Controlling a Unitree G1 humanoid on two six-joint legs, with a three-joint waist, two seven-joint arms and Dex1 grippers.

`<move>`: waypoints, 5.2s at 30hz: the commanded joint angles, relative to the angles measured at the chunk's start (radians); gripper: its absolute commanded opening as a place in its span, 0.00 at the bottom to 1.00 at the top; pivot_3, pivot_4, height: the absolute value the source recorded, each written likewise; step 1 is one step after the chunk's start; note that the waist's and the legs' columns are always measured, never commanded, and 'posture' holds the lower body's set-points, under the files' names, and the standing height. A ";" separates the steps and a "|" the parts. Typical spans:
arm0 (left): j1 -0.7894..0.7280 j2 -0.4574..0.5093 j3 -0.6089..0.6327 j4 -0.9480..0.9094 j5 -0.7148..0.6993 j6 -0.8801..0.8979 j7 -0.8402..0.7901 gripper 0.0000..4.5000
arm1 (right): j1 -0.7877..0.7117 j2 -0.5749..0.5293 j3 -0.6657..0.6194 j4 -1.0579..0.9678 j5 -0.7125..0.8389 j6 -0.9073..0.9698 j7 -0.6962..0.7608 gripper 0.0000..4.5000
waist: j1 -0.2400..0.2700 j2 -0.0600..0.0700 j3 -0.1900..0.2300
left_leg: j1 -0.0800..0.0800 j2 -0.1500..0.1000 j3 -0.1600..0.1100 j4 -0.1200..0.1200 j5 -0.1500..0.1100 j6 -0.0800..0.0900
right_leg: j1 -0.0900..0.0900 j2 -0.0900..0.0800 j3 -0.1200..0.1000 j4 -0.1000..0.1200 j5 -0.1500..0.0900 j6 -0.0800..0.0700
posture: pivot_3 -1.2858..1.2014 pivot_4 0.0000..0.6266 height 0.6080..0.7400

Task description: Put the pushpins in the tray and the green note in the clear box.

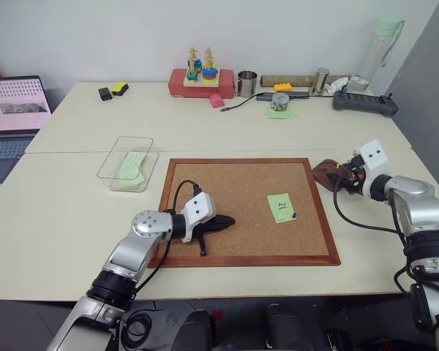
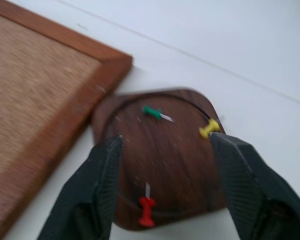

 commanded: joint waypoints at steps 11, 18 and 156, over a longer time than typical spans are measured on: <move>0.020 0.016 0.004 0.038 0.029 0.033 0.009 0.00 | 0.250 -0.143 0.115 -0.492 0.118 0.025 0.324 0.66 | -0.002 0.000 0.000 | 0.001 0.000 -0.001 0.000 0.000 0.000 | 0.001 0.000 0.001 -0.001 -0.003 0.005 | 0.52 0.24 1.00; 0.026 0.016 0.005 0.031 0.029 0.036 0.010 0.00 | 0.229 -0.068 0.172 -0.416 0.074 -0.033 0.294 0.66 | -0.001 0.000 0.000 | 0.001 0.000 -0.002 0.000 0.000 0.000 | 0.001 0.000 0.000 -0.001 -0.002 0.003 | 0.52 0.24 1.00; 0.027 -0.020 0.091 -0.001 -0.033 0.112 0.102 0.00 | 0.249 0.005 0.188 -0.549 0.115 -0.067 0.257 0.01 | 0.001 0.001 -0.001 | 0.000 0.001 -0.004 0.000 0.000 0.000 | 0.000 0.000 0.000 -0.002 -0.002 0.005 | 0.52 0.24 1.00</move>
